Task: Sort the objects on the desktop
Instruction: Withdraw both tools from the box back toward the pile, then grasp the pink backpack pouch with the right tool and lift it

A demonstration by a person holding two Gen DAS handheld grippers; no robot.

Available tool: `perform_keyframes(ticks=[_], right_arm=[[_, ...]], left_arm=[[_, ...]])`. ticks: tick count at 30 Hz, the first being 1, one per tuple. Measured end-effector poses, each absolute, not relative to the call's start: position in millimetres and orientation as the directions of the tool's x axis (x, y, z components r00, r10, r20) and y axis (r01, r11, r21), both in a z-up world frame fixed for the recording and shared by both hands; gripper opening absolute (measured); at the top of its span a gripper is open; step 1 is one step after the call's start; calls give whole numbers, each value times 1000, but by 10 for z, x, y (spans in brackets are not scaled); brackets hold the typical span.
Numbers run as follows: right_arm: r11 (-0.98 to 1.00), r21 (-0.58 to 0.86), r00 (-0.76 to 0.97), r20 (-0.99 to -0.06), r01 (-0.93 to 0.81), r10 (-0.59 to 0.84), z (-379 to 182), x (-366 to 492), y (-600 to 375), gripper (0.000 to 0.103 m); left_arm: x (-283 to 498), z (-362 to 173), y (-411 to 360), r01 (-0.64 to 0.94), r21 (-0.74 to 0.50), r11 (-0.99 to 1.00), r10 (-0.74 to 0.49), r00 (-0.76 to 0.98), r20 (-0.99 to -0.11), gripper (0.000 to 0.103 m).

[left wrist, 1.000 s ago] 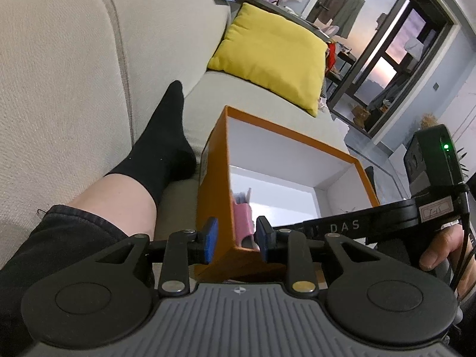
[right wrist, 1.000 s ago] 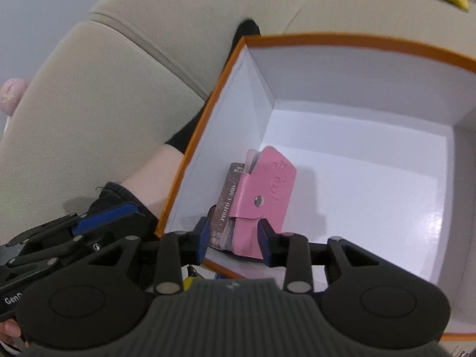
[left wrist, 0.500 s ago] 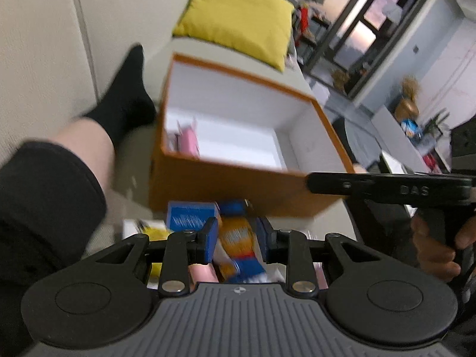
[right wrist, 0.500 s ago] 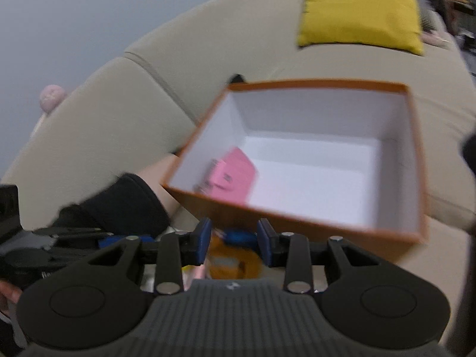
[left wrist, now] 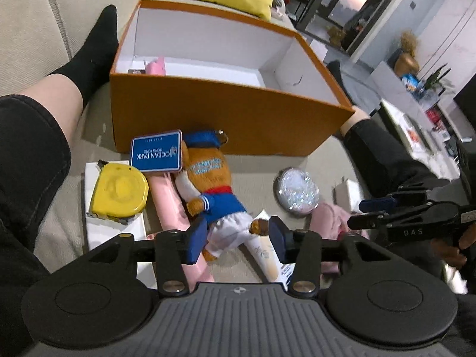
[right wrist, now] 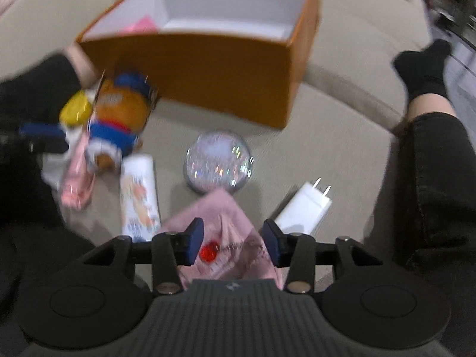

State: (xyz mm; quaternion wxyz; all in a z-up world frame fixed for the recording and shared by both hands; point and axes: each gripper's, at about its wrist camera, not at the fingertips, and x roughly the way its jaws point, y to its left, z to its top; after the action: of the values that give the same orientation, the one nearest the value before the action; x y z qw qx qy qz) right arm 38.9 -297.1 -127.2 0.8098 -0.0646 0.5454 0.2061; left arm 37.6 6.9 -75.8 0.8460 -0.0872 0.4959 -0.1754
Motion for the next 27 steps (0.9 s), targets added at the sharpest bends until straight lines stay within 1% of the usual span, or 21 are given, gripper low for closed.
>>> perform_keyframes(ticks=[3, 6, 9, 13, 15, 16, 17, 19, 21, 27], right_arm=[[862, 107, 275, -922, -495, 272, -1348, 393, -2938, 47], [824, 78, 251, -933, -561, 259, -1463, 455, -2870, 49], [798, 104, 210, -937, -594, 278, -1554, 526, -2880, 51], [795, 167, 167, -933, -583, 318, -1630, 617, -2938, 50], [795, 174, 167, -931, -581, 325, -1611, 597, -2961, 46], [795, 171, 171, -930, -582, 325, -1584, 579, -2967, 39], [795, 161, 178, -931, -585, 320, -1558, 558, -2960, 31], [785, 141, 191, -930, -603, 314, -1479, 509, -2948, 26], [764, 121, 207, -925, -634, 318, -1398, 457, -2917, 23], [635, -71, 304, -915, -769, 266, -1100, 335, -2652, 22]], left_arm=[[376, -772, 58, 201, -312, 928, -370, 440, -818, 53], [376, -769, 49, 192, -299, 935, -355, 437, -826, 53], [377, -781, 33, 187, -292, 938, -345, 432, -833, 53], [400, -799, 15, 182, -282, 942, -334, 425, -842, 53], [414, -802, 15, 180, -280, 943, -331, 425, -842, 54], [420, -799, 13, 179, -280, 943, -331, 425, -843, 54], [421, -797, 10, 180, -280, 943, -331, 425, -843, 54], [425, -795, -2, 188, -277, 942, -332, 423, -843, 53], [429, -783, -19, 198, -276, 940, -336, 424, -841, 54], [425, -735, -39, 215, -273, 938, -342, 429, -836, 54]])
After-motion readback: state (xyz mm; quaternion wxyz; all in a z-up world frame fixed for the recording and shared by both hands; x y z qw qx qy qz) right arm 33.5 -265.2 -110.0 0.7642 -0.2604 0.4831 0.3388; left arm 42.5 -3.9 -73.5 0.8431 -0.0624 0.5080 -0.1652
